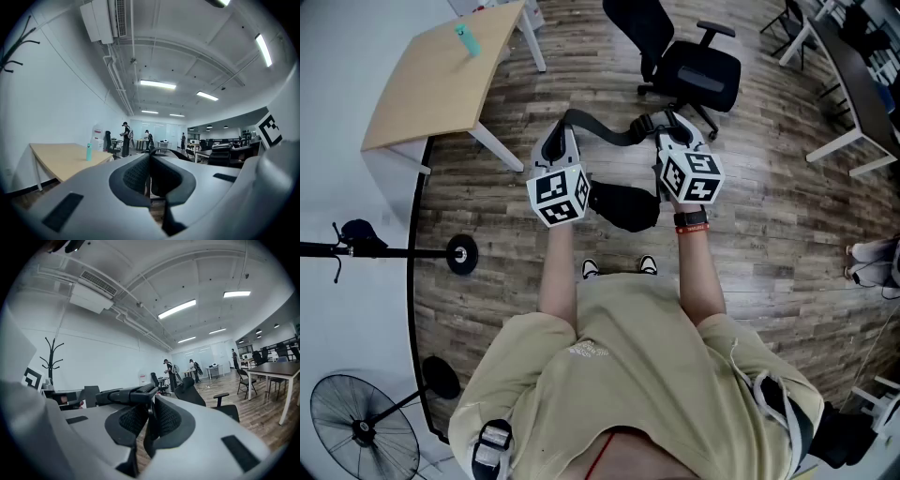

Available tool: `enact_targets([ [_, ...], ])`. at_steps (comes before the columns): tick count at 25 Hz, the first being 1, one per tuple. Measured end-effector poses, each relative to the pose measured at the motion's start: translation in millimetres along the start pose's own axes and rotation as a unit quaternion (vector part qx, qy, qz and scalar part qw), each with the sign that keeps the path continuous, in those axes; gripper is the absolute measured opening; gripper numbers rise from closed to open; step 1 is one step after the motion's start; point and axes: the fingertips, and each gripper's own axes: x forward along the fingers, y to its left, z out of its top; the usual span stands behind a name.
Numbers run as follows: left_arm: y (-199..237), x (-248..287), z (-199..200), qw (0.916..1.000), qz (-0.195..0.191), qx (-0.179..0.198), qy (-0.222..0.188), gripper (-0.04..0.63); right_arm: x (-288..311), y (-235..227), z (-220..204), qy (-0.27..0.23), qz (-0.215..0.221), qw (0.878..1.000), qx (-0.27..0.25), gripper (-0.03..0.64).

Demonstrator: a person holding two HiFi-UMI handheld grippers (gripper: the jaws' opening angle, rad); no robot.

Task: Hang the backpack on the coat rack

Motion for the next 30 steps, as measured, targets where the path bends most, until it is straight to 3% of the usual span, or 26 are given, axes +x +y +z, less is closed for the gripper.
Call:
enact_targets([
  [11, 52, -9, 1, 0.9994, 0.017, -0.027, -0.01, 0.026, 28, 37, -14, 0.013, 0.015, 1.0, 0.011, 0.046],
  [18, 107, -10, 8, 0.9992, 0.033, -0.017, -0.012, 0.026, 75, 90, -16, 0.012, 0.049, 0.998, 0.028, 0.049],
  [23, 165, -29, 11, 0.9979, 0.061, -0.018, -0.011, 0.026, 108, 151, -22, 0.019, 0.084, 0.996, 0.026, 0.051],
  [30, 270, -87, 20, 0.9942, 0.104, -0.025, -0.008, 0.026, 143, 278, -40, 0.045, 0.139, 0.989, 0.028, 0.051],
])
